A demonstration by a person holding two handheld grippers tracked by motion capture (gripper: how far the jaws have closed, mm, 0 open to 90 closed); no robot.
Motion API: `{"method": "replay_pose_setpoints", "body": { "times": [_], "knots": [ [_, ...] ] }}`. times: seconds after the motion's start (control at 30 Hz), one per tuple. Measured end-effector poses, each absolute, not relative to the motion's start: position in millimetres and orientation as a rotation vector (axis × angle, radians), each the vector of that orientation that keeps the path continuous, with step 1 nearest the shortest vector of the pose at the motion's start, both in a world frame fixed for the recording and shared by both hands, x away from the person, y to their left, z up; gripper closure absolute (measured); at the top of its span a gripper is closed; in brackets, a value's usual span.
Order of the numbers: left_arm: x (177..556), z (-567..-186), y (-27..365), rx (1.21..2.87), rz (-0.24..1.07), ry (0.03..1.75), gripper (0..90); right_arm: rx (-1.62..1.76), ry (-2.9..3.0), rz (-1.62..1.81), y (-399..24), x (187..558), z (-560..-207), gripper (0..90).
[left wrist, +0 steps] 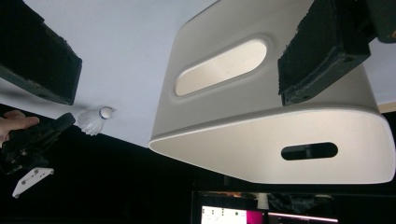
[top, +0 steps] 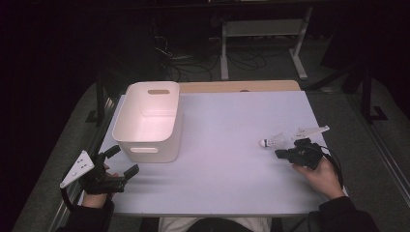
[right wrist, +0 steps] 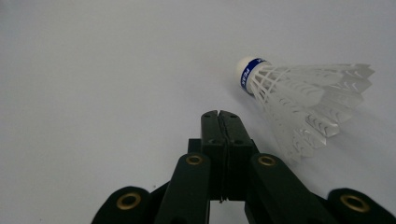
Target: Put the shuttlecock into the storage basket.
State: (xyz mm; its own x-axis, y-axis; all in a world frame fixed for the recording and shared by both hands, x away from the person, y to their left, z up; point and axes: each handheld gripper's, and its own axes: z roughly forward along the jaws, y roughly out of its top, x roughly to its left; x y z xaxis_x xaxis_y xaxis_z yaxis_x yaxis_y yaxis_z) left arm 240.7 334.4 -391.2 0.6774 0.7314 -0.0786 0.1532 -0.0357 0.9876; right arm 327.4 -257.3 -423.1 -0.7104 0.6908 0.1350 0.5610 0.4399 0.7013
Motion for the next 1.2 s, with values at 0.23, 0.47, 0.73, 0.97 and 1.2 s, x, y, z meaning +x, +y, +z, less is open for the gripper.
{"method": "replay_pose_setpoints", "body": {
  "times": [0.23,0.47,0.73,0.97,1.2],
  "knots": [
    [240.8,-391.2,334.3,1.567,0.542,0.75,0.0,1.119,2.518,1.101,-258.7,329.7,-424.7,89.0],
    [241.0,-391.3,334.2,1.569,0.543,0.749,0.0,1.145,2.523,1.072,-261.9,334.9,-427.9,89.1],
    [241.2,-391.3,334.2,1.569,0.541,0.749,0.0,1.176,2.511,1.061,-267.1,339.8,-430.0,89.1],
    [241.4,-391.2,333.8,1.571,0.54,0.749,0.0,1.182,2.507,1.052,-269.3,342.6,-430.9,89.1],
    [241.5,-391.3,333.9,1.571,0.539,0.75,0.0,1.193,2.5,1.042,-271.2,346.3,-431.2,89.1]
  ]
}}
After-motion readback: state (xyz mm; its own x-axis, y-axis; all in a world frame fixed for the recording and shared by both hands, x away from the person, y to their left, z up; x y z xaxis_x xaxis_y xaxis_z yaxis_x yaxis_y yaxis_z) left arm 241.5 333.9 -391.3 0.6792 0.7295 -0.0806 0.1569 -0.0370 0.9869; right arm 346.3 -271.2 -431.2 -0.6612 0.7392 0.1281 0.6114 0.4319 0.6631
